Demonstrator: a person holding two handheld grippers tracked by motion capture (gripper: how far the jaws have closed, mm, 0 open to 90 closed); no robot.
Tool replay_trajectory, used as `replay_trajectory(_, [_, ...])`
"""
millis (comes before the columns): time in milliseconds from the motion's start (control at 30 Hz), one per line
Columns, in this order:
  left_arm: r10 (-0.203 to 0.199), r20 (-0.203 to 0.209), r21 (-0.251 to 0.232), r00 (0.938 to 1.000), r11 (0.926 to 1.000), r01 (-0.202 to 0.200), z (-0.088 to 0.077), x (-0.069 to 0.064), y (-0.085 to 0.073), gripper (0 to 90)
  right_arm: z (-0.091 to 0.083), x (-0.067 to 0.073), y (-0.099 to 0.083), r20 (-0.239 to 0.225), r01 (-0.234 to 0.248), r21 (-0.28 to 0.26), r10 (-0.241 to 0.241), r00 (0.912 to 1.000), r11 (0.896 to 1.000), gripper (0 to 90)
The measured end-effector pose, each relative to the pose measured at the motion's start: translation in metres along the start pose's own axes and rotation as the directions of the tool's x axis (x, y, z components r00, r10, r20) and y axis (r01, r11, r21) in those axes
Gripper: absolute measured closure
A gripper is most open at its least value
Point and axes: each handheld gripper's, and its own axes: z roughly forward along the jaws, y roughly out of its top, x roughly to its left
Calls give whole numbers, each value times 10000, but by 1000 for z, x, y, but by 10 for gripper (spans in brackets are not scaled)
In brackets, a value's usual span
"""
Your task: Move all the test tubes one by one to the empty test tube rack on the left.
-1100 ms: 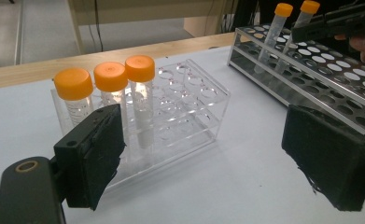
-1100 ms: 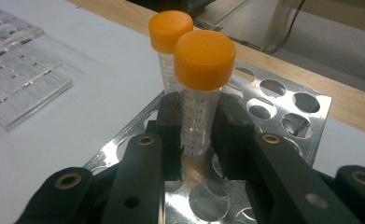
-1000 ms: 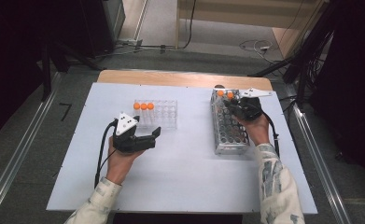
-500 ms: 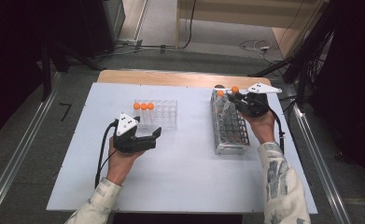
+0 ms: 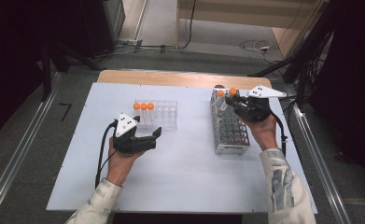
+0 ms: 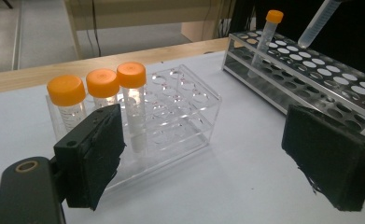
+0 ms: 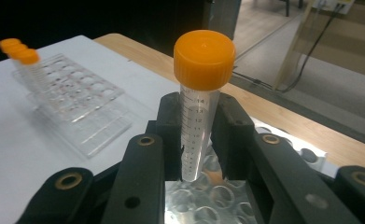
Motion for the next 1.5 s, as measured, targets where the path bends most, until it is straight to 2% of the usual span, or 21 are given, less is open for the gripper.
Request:
replay_trajectory(333, [114,84,-71,9999,9999,-113,-1,-4,2,131,0,38,-5,-702,322,70,-316,9970,9995,714])
replay_trajectory(600, [133,261,-222,9996,9997,-127,1,-13,9,137,10,71,-5,-1298,797,356,-745,9887,9962,715])
replay_trajectory(833, [282,535,-229,9982,9994,-270,4,-25,19,167,25,100,-14,-1686,1177,835,-1024,9803,9895,714])
replay_trajectory(900, [295,605,-221,9977,9994,-282,6,-28,20,172,28,108,-16,-1814,1316,822,-1150,9767,9879,714])
replay_trajectory(1100, [256,842,-121,9961,9996,-246,11,-35,20,172,40,124,-21,-2088,1555,985,-1323,9690,9829,715])
replay_trajectory(1267, [646,800,-258,9947,9977,-628,13,-42,20,173,46,132,-22,-2262,1685,1073,-1410,9638,9798,714])
replay_trajectory(1433, [655,979,-211,9930,9977,-637,15,-45,20,175,51,138,-22,-2391,1723,1105,-1421,9605,9788,714])
replay_trajectory(1500, [752,899,-220,9931,9970,-735,16,-47,19,175,52,139,-22,-2429,1720,1073,-1419,9596,9792,714])
